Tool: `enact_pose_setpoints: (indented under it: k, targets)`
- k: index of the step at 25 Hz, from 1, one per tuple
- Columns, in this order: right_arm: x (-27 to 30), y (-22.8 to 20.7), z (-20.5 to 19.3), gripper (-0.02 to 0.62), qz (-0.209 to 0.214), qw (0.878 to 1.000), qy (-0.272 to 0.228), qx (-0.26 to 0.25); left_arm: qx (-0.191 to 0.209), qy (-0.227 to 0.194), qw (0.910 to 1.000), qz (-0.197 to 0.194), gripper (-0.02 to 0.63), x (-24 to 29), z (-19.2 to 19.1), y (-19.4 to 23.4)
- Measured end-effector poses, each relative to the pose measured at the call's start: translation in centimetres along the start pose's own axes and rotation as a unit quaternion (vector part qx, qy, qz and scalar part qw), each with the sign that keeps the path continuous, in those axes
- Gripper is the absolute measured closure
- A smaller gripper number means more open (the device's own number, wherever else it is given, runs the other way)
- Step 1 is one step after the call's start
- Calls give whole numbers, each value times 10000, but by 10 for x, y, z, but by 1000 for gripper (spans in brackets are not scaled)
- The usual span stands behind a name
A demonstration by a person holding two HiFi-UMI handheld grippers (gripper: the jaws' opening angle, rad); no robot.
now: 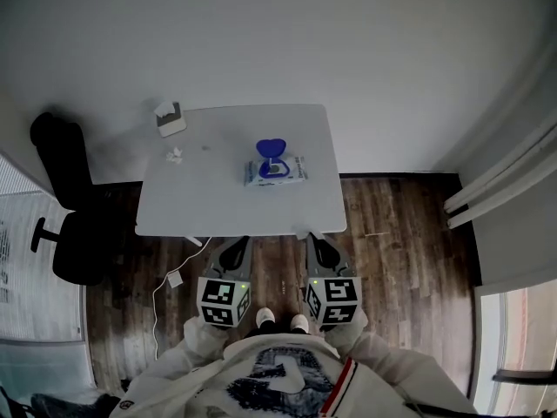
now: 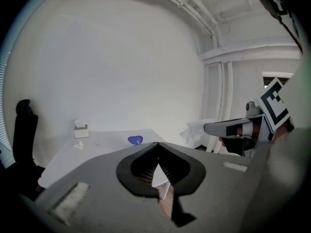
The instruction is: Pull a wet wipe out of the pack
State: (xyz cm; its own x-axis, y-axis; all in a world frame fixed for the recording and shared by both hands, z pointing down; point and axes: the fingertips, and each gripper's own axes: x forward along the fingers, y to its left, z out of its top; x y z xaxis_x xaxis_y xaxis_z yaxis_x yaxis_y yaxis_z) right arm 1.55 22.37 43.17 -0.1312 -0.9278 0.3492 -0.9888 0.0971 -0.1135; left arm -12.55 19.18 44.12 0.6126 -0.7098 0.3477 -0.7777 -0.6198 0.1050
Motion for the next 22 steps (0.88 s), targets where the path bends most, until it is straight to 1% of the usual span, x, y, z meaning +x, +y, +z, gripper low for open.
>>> enact_pose_setpoints:
  k: [7,16,22]
  targets:
    - [-4,-15,6,582,97,9999,-95,93,110,47,9999,54,601,6,2,-17]
    - [2,-21,3,582,139,9998,-23,168,89,144,9998,88,601,14,-1,-17]
    - [6,-31,2,581,-28,9999,49,125,10,192,9998,-33,601,25,-6,-17]
